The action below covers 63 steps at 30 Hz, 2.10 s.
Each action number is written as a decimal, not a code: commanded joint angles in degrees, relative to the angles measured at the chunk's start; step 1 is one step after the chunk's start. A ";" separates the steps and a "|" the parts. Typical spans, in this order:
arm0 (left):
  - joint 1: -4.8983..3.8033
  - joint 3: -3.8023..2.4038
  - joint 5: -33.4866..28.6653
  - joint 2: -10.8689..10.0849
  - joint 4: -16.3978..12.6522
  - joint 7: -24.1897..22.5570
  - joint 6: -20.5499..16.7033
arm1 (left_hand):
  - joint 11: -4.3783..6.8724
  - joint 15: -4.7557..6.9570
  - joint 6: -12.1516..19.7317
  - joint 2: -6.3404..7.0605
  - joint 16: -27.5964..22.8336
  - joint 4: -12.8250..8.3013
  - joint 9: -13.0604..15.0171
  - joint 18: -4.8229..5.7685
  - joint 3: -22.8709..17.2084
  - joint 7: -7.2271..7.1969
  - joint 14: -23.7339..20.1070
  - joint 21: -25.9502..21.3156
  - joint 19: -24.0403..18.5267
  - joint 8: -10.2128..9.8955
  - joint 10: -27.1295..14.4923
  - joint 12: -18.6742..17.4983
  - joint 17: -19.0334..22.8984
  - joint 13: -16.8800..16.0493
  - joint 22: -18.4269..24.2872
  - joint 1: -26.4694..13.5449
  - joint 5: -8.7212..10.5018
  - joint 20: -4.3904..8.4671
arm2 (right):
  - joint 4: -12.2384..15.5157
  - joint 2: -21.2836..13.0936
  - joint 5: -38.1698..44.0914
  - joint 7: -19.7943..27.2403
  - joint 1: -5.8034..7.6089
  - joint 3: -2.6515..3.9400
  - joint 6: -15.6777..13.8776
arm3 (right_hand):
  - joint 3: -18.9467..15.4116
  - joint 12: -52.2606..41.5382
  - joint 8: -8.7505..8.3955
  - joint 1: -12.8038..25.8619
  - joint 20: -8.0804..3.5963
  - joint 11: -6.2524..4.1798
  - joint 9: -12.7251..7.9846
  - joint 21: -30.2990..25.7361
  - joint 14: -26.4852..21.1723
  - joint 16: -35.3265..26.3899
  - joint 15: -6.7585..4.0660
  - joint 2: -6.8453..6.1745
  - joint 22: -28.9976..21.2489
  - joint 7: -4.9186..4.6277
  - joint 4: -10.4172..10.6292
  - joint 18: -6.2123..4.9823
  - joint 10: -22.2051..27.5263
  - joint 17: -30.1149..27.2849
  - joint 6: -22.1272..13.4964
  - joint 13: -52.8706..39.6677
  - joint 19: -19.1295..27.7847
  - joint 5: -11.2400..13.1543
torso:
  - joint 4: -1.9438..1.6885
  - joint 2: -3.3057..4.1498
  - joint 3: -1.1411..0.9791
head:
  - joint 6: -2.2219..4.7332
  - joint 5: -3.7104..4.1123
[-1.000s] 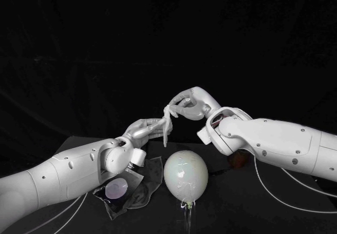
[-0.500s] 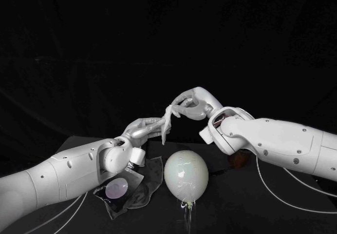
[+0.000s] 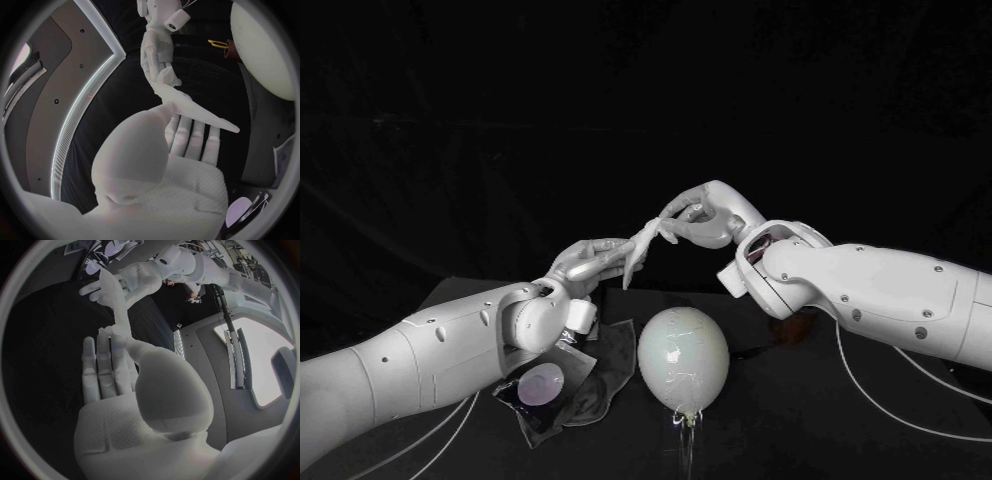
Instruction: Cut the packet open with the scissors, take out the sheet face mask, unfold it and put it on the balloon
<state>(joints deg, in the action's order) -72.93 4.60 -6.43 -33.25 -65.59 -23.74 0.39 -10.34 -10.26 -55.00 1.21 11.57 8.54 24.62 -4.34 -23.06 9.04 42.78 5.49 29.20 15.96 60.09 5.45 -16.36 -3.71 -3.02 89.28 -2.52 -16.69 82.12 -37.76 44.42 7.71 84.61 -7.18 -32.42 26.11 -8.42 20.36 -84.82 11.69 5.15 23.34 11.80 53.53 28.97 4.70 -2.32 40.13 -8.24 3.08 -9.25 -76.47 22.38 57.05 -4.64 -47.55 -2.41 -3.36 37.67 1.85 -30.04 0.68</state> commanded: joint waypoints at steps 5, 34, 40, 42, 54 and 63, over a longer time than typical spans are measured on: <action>-0.05 -0.08 -0.69 -0.06 -0.20 -1.30 -3.35 | 0.56 0.29 -0.72 0.27 -0.07 -0.41 0.73 0.42 -1.56 0.70 -0.19 -0.31 0.15 0.96 0.09 -0.21 0.12 -0.01 -0.06 0.33 -0.25 -0.03 | 0.51 -0.44 2.08 -1.52 -0.39 -0.18 2.94 | 0.32 0.38 0.30 0.18 0.03 -0.40 2.80 0.35 0.33 -0.33 0.12 0.48 0.08 -0.04 -0.06 -0.90 -0.07 -0.09 0.33 -0.08 0.30 -0.35 | 0.02 0.02 -0.01 | -0.10 -0.20; -0.50 -0.44 5.32 -1.69 -2.13 0.73 -4.55 | 0.75 0.35 -0.61 2.78 1.55 -2.67 1.89 0.49 -7.96 1.87 -1.09 -0.24 3.46 3.40 0.18 -0.50 0.22 -0.07 -0.46 -2.71 -0.27 -0.03 | 1.43 -2.23 11.44 -8.10 -1.40 -0.82 6.98 | 1.34 0.66 0.33 0.77 0.07 -0.27 2.81 0.92 0.33 -0.54 0.18 0.36 1.05 -0.22 -1.09 -0.92 0.01 -0.19 0.19 -0.10 0.83 -0.34 | -0.02 0.00 0.00 | -0.29 -0.14; -0.55 -0.45 7.86 -1.63 -2.76 1.69 -4.02 | 0.92 0.56 -0.56 3.16 2.57 -3.19 2.09 0.40 -8.86 1.86 -0.88 0.15 5.43 3.90 0.87 -0.20 -0.08 -0.12 -0.68 -3.53 -0.28 0.01 | 1.42 -2.05 10.39 -7.53 -1.44 -0.85 3.80 | 1.44 0.66 0.37 1.01 0.06 -0.30 2.82 1.06 0.47 -0.49 0.15 0.34 1.24 -0.18 -1.16 -0.95 -0.07 -0.18 0.22 -0.13 0.84 -0.34 | 0.05 0.01 0.02 | -0.33 -0.23; -0.56 -0.45 8.22 -1.66 -2.85 1.89 -4.58 | 0.98 0.63 -0.51 3.23 2.94 -3.36 2.14 0.32 -9.14 1.86 -0.81 0.39 6.52 4.02 1.06 -0.12 -0.19 -0.12 -0.81 -3.79 -0.28 0.03 | 1.47 -2.07 10.05 -7.12 -1.45 -0.85 2.67 | 1.50 0.65 0.39 1.06 0.05 -0.32 2.83 1.12 0.53 -0.48 0.13 0.33 1.31 -0.16 -1.21 -0.96 -0.12 -0.18 0.24 -0.14 0.84 -0.34 | 0.04 0.03 0.01 | -0.32 -0.20; -0.60 -0.43 8.96 -2.23 -3.42 3.93 -7.32 | 0.59 1.57 6.13 4.91 7.71 -3.93 0.40 -2.89 -9.85 2.34 3.68 3.98 15.61 0.53 0.71 -0.49 -1.70 0.10 -2.19 -7.11 -0.24 0.49 | 2.99 -2.61 2.29 -0.20 -1.52 -0.81 -5.48 | 1.93 0.51 0.58 1.48 -0.06 -0.51 2.90 1.67 1.05 -0.36 -0.11 0.35 1.95 0.02 -1.58 -1.05 -0.63 -0.15 0.49 -0.29 0.74 -0.35 | -0.04 -0.04 -0.02 | -0.12 -0.12; -0.59 -0.39 11.99 -1.97 -2.98 6.80 -6.60 | -1.86 -0.28 12.76 9.19 4.64 -0.87 -2.33 -2.60 -5.13 -0.16 0.86 2.17 13.62 -3.98 -4.00 -1.81 -0.06 0.09 -1.03 -12.86 -0.25 0.01 | 4.34 -2.40 -2.42 1.38 -1.41 -0.47 -6.27 | 2.05 0.52 0.59 1.51 -0.09 -0.53 2.90 1.75 1.08 -0.38 -0.13 0.40 2.06 0.03 -1.66 -1.05 -0.66 -0.16 0.50 -0.30 0.76 -0.35 | -0.03 -0.11 -0.01 | 0.12 0.00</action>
<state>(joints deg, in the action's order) -73.42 4.28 3.24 -35.39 -68.58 -18.75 -6.42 -12.31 -10.58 -42.39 10.48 16.21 7.66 22.30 -6.72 -28.24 8.76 43.66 7.59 42.22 12.07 56.27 3.78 -16.42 -3.60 -4.04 76.67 -2.66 -16.68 86.30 -40.28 45.23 6.51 83.13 -7.72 -36.92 27.77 -7.93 20.69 -83.50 11.69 4.83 23.37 13.20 54.05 28.74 4.59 -2.27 42.14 -8.25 1.42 -9.66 -76.78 22.26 57.25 -4.87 -47.15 -2.59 -3.35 37.57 1.85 -30.03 0.62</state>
